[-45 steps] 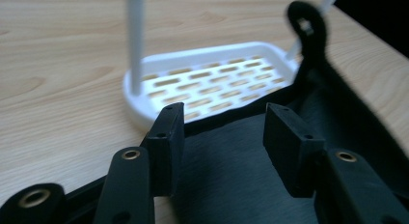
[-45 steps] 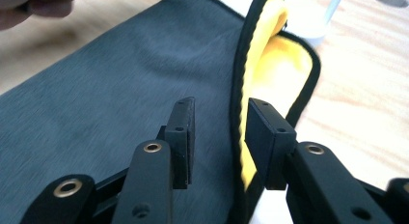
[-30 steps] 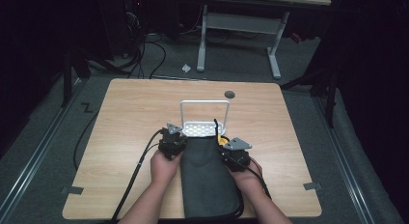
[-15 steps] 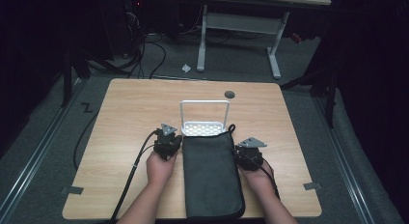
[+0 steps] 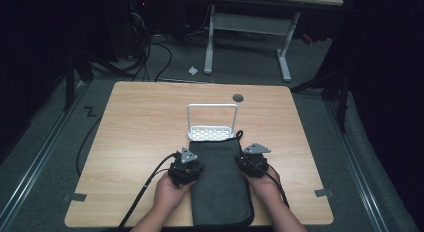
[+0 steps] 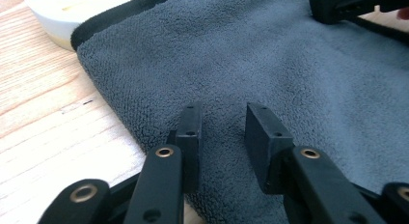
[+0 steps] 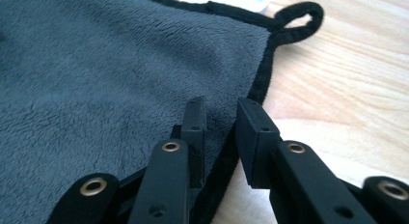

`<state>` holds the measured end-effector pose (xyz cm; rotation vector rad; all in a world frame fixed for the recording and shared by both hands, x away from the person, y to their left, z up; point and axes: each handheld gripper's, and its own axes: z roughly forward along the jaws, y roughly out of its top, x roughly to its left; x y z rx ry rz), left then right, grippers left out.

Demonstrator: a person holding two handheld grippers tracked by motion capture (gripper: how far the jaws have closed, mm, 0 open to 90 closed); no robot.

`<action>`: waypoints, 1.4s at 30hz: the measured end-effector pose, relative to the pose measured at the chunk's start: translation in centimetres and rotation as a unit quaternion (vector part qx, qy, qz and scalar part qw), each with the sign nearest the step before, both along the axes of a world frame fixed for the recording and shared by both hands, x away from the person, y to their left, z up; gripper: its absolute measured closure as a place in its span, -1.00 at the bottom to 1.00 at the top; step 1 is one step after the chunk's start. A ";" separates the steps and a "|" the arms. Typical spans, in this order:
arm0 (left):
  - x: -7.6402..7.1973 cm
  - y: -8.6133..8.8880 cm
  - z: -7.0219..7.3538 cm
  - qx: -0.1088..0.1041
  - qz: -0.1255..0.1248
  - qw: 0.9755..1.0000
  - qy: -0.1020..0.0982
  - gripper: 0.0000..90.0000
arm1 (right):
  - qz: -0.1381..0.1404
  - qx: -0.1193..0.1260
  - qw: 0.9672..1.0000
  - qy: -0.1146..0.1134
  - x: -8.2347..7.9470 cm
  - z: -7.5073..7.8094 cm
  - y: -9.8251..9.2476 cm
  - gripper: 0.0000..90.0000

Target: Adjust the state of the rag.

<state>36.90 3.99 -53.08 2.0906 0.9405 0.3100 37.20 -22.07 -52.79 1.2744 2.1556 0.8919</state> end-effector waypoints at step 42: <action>2.3 5.0 -0.3 -0.072 0.056 0.993 0.070 0.53 | 0.051 0.043 0.997 0.037 0.4 -0.3 2.5 0.13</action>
